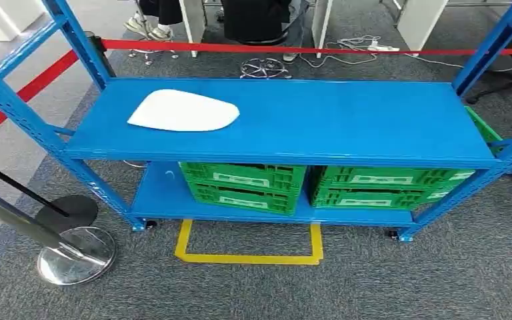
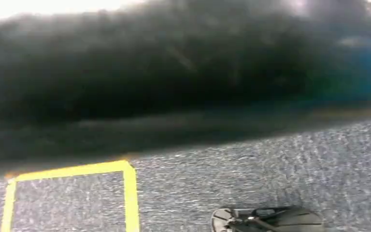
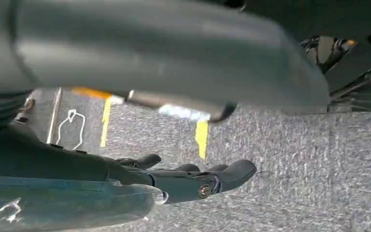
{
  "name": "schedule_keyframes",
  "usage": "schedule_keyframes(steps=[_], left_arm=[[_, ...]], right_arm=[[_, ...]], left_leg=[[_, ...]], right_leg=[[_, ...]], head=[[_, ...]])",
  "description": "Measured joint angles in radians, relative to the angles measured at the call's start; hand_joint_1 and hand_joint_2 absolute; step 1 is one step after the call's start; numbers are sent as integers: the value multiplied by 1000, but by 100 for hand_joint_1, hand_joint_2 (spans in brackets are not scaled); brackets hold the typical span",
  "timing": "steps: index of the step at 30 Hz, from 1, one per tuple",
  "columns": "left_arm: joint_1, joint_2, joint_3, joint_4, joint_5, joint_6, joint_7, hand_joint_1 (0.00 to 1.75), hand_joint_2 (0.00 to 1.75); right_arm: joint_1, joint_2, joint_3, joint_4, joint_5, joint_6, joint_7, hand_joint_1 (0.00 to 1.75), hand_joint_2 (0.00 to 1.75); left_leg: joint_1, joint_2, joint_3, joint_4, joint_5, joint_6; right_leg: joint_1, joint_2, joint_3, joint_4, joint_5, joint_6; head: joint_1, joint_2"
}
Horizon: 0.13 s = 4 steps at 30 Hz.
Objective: Take the parts from the cabinet and place them on the table.
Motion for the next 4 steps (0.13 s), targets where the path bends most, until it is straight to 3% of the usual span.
schedule_keyframes(steps=[4], left_arm=[[12, 12, -69, -8, 77, -10, 32, 0, 0]], right_arm=[[0, -22, 73, 14, -84, 5, -3, 0, 0]], left_leg=[[-1, 0, 0, 0, 0, 0]], right_leg=[[-1, 0, 1, 0, 0, 0]], head=[[0, 0]])
